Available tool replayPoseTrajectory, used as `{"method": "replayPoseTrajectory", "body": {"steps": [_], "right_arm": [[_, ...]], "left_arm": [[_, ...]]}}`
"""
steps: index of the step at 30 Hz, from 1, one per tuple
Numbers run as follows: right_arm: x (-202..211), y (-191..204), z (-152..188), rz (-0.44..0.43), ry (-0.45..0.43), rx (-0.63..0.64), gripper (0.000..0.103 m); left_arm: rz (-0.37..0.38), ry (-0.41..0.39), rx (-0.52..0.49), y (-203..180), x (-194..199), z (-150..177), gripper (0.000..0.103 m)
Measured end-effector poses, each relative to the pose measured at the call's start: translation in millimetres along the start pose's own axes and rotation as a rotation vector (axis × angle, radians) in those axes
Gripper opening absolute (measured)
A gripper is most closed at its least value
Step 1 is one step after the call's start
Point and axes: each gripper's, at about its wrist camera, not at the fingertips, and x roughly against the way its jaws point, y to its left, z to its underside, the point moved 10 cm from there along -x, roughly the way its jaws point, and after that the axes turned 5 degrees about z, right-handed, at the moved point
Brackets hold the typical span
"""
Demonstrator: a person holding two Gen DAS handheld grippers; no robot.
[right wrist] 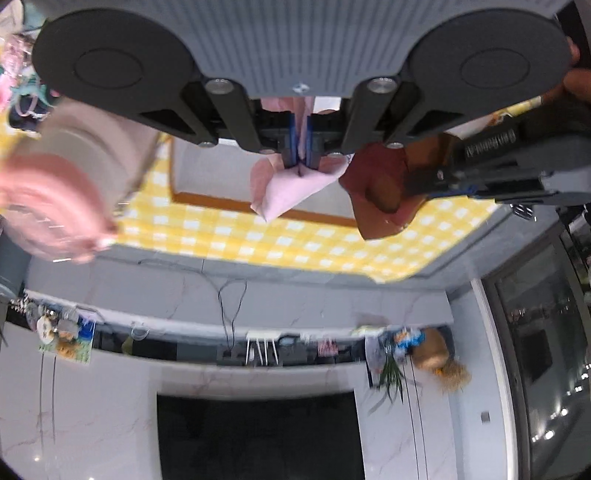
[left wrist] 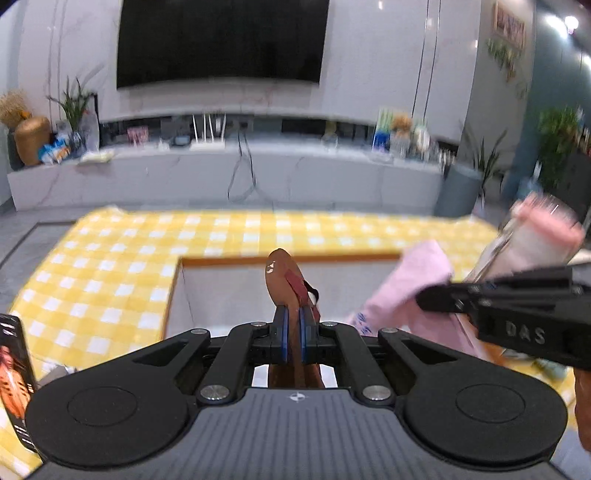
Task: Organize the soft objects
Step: 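Carry the brown fabric and pink cloth over the open box with both grippers, then open both grippers to drop the brown fabric and pink cloth into the box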
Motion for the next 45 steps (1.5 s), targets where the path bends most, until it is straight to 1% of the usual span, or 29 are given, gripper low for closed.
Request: {"method": "replayPoseTrajectory", "body": {"steps": [2, 5, 9, 12, 13, 16, 18, 19, 20, 21, 22, 23, 24, 30, 32, 34, 37, 40, 45], "right_arm": [[-24, 5, 2, 0.002, 0.05, 0.006, 0.002], [-56, 11, 8, 0.014, 0.13, 0.018, 0.002], [-92, 14, 19, 0.039, 0.213, 0.045, 0.002], [-104, 10, 27, 0.043, 0.251, 0.047, 0.002], [-107, 9, 28, 0.043, 0.259, 0.045, 0.002], [-112, 8, 32, 0.041, 0.278, 0.053, 0.007], [-113, 7, 35, 0.04, 0.289, 0.053, 0.009], [-115, 7, 36, 0.045, 0.295, 0.051, 0.013], [-116, 6, 37, 0.047, 0.302, 0.047, 0.02], [-119, 6, 37, 0.047, 0.306, 0.043, 0.023], [-119, 5, 38, 0.046, 0.308, 0.038, 0.029], [-119, 4, 38, 0.045, 0.309, 0.034, 0.031], [-120, 4, 37, 0.046, 0.31, 0.032, 0.031], [-113, 1, 33, 0.05, 0.297, 0.037, 0.032], [-108, 1, 32, 0.051, 0.288, 0.039, 0.035], [-101, 2, 29, 0.051, 0.269, 0.051, 0.037], [-83, 5, 25, 0.052, 0.225, 0.079, 0.041], [-59, 7, 21, 0.044, 0.169, 0.09, 0.05], [-14, 1, 23, 0.066, 0.097, 0.072, 0.054]], "left_arm": [[-0.002, 0.059, 0.003, 5, -15, 10, 0.006], [-0.003, 0.115, -0.001, 10, -30, 19, 0.006], [0.003, 0.16, 0.009, 21, -43, 25, 0.007], [-0.001, 0.181, 0.009, 26, -47, 27, 0.008], [0.001, 0.188, 0.009, 27, -49, 27, 0.01], [-0.006, 0.193, 0.003, 25, -48, 30, 0.017], [-0.009, 0.187, 0.005, 26, -46, 29, 0.018], [-0.01, 0.185, 0.009, 27, -47, 27, 0.021], [-0.013, 0.182, 0.014, 27, -46, 27, 0.028], [-0.015, 0.178, 0.02, 27, -45, 25, 0.033], [-0.017, 0.17, 0.023, 29, -45, 24, 0.042], [-0.018, 0.16, 0.023, 28, -42, 22, 0.049], [-0.019, 0.152, 0.021, 28, -42, 20, 0.051], [-0.012, 0.106, 0.012, 24, -31, 6, 0.053], [-0.003, 0.079, 0.013, 22, -25, 0, 0.057], [0.017, 0.053, 0.009, 18, -18, -4, 0.058], [0.046, 0.006, 0.003, 11, -2, -9, 0.059], [0.073, -0.036, -0.002, 3, 13, -13, 0.059], [0.105, -0.085, -0.015, -15, 36, -14, 0.06]]}}
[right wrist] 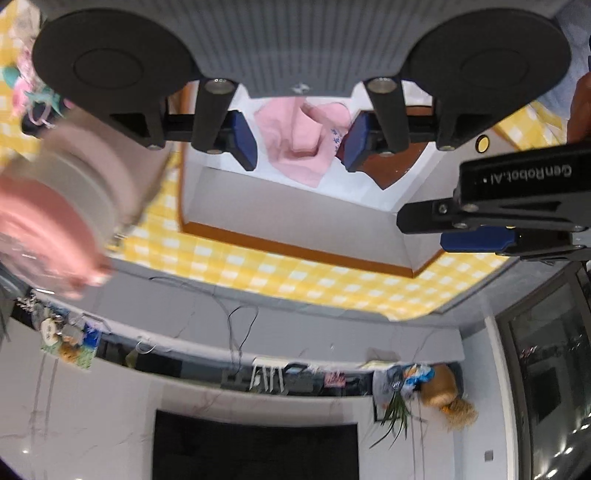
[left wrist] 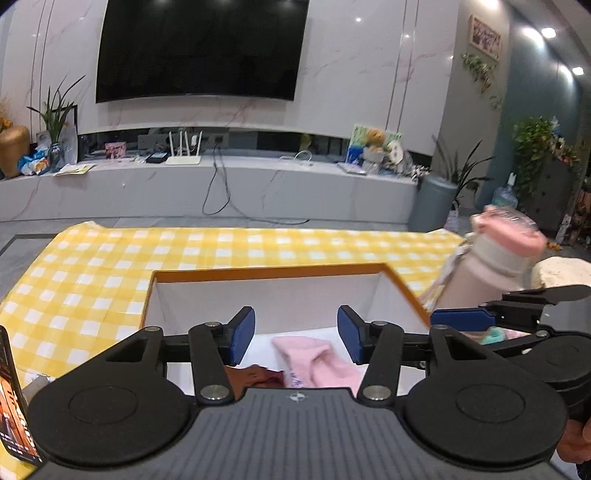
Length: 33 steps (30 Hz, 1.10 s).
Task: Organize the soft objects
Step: 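Move both open grippers back from the box toward the pile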
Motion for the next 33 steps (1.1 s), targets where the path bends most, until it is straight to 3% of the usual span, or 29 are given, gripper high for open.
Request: {"method": "replayPoseTrajectory", "body": {"steps": [8, 13, 17, 21, 28, 33], "right_arm": [[70, -19, 22, 0.039, -0.107, -0.032, 0.072], [102, -35, 41, 0.074, -0.161, -0.078, 0.072], [112, -54, 65, 0.132, -0.155, -0.156, 0.072], [117, -75, 91, 0.185, -0.122, -0.214, 0.072], [125, -111, 126, 0.233, -0.042, -0.284, 0.072], [129, -139, 146, 0.29, -0.016, -0.317, 0.072]], "left_arm": [[0.038, -0.083, -0.007, -29, 23, 0, 0.059], [0.073, -0.096, -0.016, -50, 29, 7, 0.059], [0.125, -0.13, -0.028, -75, 31, 12, 0.058], [0.17, -0.098, -0.085, -105, 24, 21, 0.058], [0.325, 0.018, -0.064, -151, 2, 37, 0.058], [0.384, 0.079, -0.138, -184, -10, 50, 0.058]]}}
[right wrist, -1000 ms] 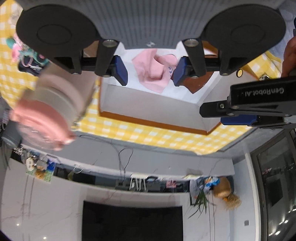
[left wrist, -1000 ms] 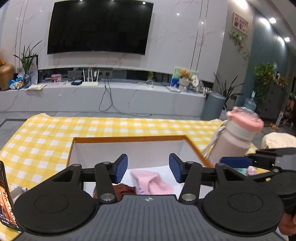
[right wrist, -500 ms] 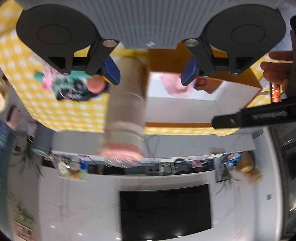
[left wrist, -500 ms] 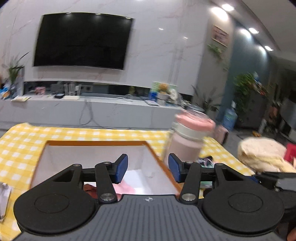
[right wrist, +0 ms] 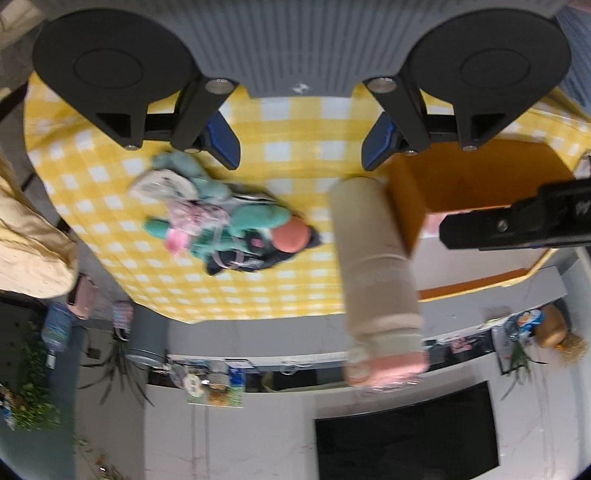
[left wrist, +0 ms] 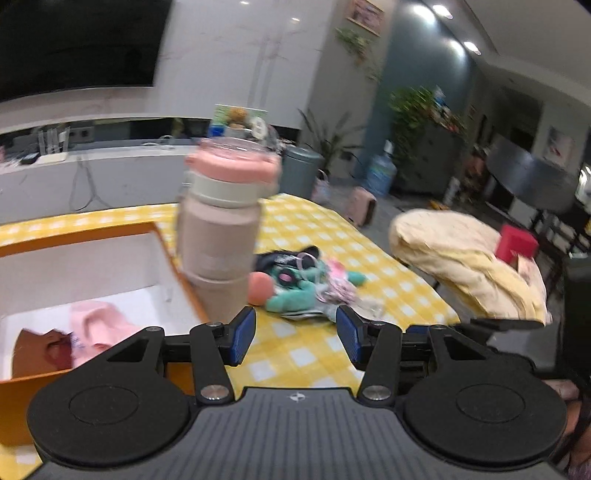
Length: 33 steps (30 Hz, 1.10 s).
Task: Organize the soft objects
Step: 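Move both open grippers back from the box toward the pile, then grasp the teal plush in its clear bag with the right gripper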
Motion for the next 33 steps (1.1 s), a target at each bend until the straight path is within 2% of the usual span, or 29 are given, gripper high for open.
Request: {"method": "replayPoseTrajectory", "body": {"steps": [6, 16, 21, 23, 27, 33], "right_arm": [[-12, -45, 14, 0.07, 0.033, -0.037, 0.072], [-49, -114, 28, 0.151, 0.1, -0.097, 0.07], [-71, -140, 26, 0.171, 0.111, -0.115, 0.059], [-81, -149, 25, 0.181, 0.121, -0.118, 0.058], [-103, -151, 23, 0.137, 0.143, -0.089, 0.058], [-135, -127, 17, 0.055, 0.148, 0.094, 0.07]], "left_arm": [[0.028, 0.072, -0.083, -31, -30, 17, 0.057], [0.05, 0.17, -0.216, -55, -97, 24, 0.056], [0.086, 0.206, -0.24, -65, -139, 28, 0.056], [0.07, 0.227, -0.243, -64, -152, 31, 0.056], [-0.024, 0.284, -0.274, -51, -169, 34, 0.056], [-0.062, 0.311, -0.316, -37, -180, 32, 0.056]]}}
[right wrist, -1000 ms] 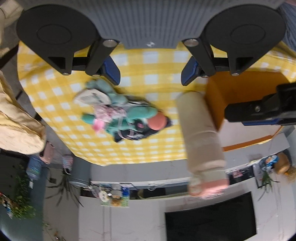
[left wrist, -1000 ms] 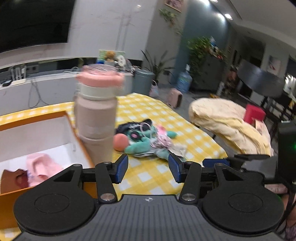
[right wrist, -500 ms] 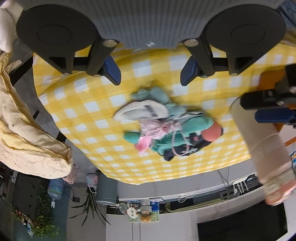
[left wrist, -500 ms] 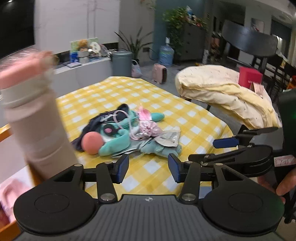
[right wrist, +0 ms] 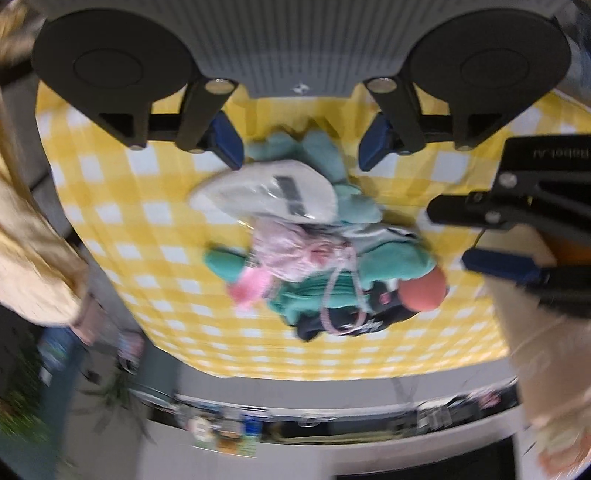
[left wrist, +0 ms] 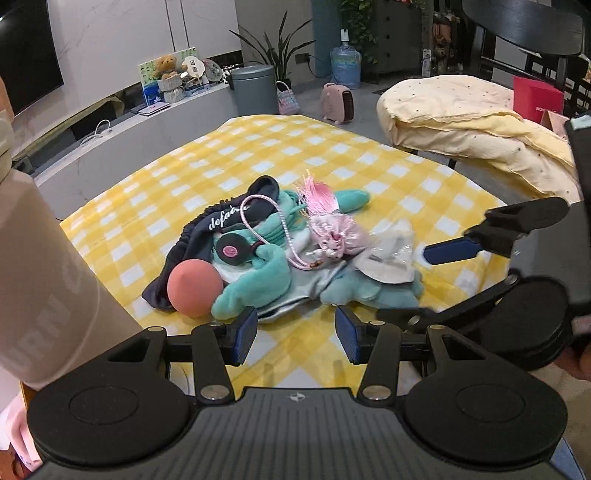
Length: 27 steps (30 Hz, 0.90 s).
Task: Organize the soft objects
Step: 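Grasp the teal plush in its clear bag with the right gripper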
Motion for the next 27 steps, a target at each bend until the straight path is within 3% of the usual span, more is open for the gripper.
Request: {"method": "replayPoseTrajectory", "body": {"steps": [4, 8, 13, 15, 19, 24, 27], "right_arm": [[-16, 13, -6, -0.004, -0.011, 0.103, 0.07], [-33, 15, -7, 0.011, 0.01, 0.127, 0.072], [-37, 9, -8, 0.035, 0.006, 0.115, 0.053], [-33, 7, -9, 0.024, -0.003, 0.108, 0.041], [-14, 6, -10, 0.055, -0.036, 0.137, 0.034], [3, -25, -7, 0.075, -0.029, -0.033, 0.033], [11, -37, -8, 0.029, -0.029, -0.111, 0.033]], "left_arm": [[-0.004, 0.01, -0.003, 3, -6, -1, 0.056], [-0.004, 0.017, -0.006, 5, -11, -3, 0.056], [-0.025, 0.007, -0.022, 7, -17, -8, 0.06], [-0.026, 0.006, -0.021, 8, -20, -9, 0.061], [0.012, -0.011, -0.024, 4, -21, -14, 0.06], [0.045, -0.022, -0.078, -10, -30, -16, 0.06], [0.086, -0.03, -0.126, -25, -33, -16, 0.06]]}}
